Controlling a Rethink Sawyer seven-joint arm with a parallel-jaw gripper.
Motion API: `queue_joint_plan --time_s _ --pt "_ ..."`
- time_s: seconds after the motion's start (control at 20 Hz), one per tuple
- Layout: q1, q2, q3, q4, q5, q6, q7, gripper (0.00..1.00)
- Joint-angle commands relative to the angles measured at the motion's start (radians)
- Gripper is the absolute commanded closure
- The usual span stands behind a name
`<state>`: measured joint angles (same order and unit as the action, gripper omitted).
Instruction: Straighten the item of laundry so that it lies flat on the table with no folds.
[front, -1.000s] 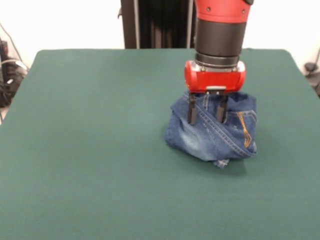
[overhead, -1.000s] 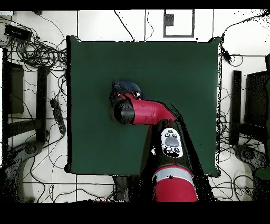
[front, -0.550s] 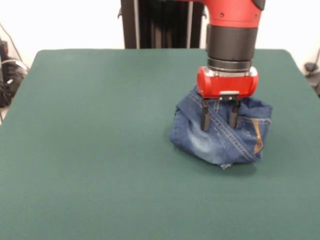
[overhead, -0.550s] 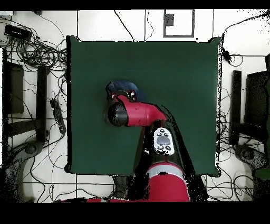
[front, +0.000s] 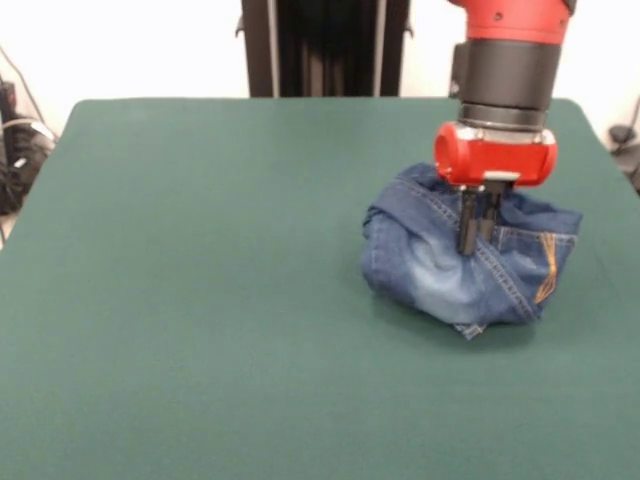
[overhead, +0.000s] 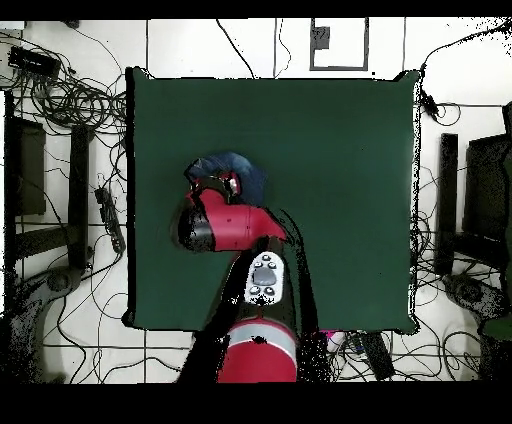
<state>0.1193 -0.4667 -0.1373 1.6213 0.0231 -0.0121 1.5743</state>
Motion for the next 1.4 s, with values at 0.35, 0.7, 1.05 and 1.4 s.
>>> queue_joint_plan --time_s 0.35,0.7,1.05,1.4 --pt "0.244 -0.254 -0.126 0.184 0.189 0.249 0.324 1.0" --pt "0.365 -0.423 -0.265 0.312 0.309 0.638 0.521 1.0" --pt "0.4 -0.463 -0.359 0.277 0.295 0.822 0.531 1.0" --pt "0.205 -0.545 -0.252 0.443 0.23 0.669 0.237 1.0"
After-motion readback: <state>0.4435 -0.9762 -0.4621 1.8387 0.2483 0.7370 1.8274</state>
